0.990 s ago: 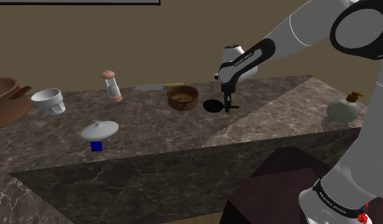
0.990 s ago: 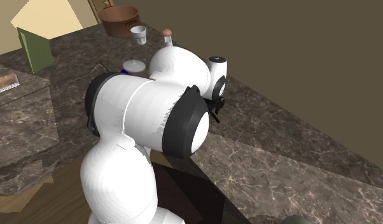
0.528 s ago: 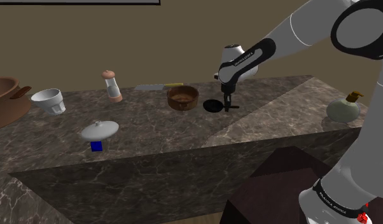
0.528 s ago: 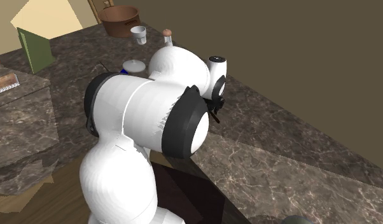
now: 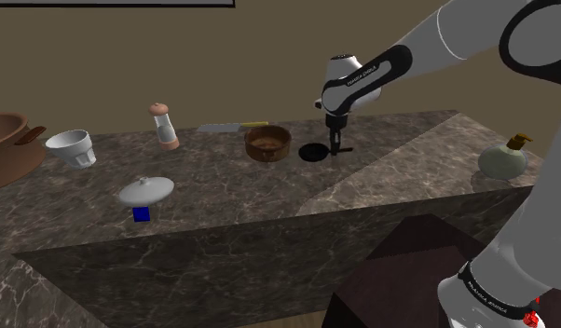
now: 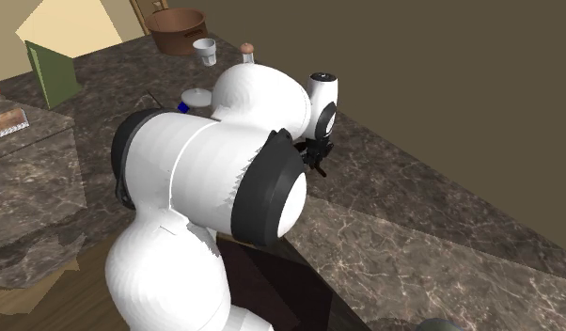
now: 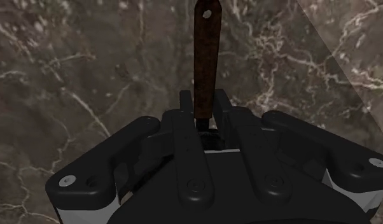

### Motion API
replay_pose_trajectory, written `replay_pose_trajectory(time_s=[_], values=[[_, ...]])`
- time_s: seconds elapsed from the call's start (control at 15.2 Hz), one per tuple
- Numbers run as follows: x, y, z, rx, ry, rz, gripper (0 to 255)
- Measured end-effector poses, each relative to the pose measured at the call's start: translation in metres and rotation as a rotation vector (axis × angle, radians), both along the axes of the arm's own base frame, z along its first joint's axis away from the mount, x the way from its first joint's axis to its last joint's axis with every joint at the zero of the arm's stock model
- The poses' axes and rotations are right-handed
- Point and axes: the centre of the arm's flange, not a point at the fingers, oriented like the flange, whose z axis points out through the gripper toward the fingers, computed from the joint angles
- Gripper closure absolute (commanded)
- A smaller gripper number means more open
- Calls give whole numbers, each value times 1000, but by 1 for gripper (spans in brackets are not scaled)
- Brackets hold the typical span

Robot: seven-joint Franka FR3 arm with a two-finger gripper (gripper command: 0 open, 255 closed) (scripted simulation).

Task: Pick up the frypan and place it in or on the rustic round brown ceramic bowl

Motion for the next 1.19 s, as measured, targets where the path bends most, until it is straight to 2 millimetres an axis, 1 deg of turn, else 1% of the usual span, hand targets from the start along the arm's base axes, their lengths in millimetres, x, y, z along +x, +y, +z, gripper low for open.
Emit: replay_pose_trajectory(time_s=[0.53, 1.19], values=[[2, 0, 42, 0, 0, 0, 255], [0, 1, 95, 0, 0, 0, 255]])
